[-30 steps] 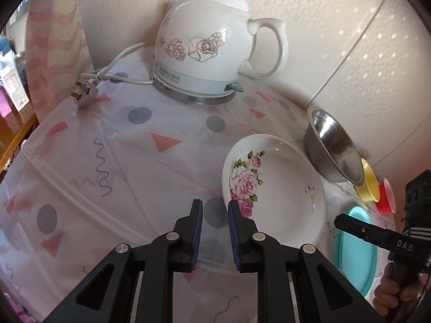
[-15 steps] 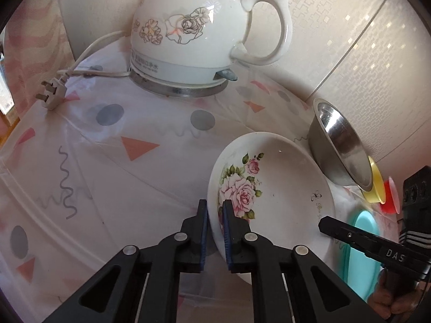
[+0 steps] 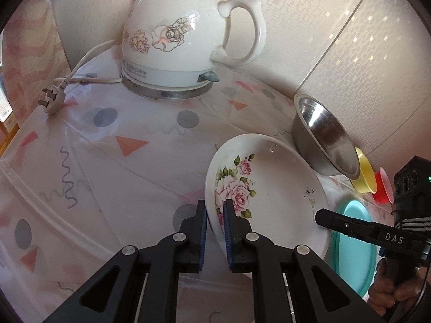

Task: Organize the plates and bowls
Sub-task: 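Lift the rose plate with the left gripper and carry it over the teal plate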

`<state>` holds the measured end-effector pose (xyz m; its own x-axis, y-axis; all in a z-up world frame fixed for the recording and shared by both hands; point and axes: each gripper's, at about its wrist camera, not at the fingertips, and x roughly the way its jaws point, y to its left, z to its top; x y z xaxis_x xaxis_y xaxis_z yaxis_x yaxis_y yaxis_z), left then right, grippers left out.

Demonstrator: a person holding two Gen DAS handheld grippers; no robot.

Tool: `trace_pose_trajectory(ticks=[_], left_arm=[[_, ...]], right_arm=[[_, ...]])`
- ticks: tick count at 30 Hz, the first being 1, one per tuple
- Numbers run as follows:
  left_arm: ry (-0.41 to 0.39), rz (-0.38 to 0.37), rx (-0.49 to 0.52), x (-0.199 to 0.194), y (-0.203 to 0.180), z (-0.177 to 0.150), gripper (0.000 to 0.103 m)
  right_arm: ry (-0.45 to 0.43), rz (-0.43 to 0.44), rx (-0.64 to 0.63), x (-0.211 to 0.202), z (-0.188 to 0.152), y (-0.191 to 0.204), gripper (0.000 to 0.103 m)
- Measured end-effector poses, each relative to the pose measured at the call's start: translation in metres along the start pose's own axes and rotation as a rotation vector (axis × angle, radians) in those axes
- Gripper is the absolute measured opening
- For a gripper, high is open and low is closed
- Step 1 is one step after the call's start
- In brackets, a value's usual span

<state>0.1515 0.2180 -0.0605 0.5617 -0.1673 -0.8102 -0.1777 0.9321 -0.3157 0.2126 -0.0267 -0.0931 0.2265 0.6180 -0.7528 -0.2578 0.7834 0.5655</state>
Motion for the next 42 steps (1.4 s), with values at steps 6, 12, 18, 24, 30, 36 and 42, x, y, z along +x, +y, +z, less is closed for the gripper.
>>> trace_pose_trajectory(ticks=[6, 12, 18, 24, 30, 36, 42], left_arm=[[-0.023, -0.020, 0.025, -0.015, -0.010, -0.002, 0.012], [-0.035, -0.039, 0.050, -0.031, -0.023, -0.012, 0.013], [-0.034, -0.057, 0.092, -0.039, -0.046, -0.025, 0.013], [-0.023, -0.093, 0.132, -0.045, -0.076, -0.038, 0.013], [0.005, -0.127, 0.192, -0.042, -0.114, -0.053, 0.013], [0.043, -0.149, 0.241, -0.032, -0.149, -0.066, 0.014], [0.089, -0.155, 0.278, -0.016, -0.175, -0.083, 0.014]], right_arm=[[-0.023, 0.017, -0.010, -0.018, -0.005, 0.000, 0.013], [-0.044, 0.031, 0.004, -0.038, -0.017, -0.005, 0.013], [-0.074, 0.033, 0.019, -0.065, -0.033, -0.017, 0.013], [-0.107, 0.023, 0.040, -0.095, -0.050, -0.035, 0.013], [-0.148, 0.009, 0.094, -0.123, -0.071, -0.063, 0.013], [-0.185, -0.018, 0.147, -0.146, -0.088, -0.092, 0.013], [-0.214, -0.063, 0.191, -0.158, -0.099, -0.115, 0.013]])
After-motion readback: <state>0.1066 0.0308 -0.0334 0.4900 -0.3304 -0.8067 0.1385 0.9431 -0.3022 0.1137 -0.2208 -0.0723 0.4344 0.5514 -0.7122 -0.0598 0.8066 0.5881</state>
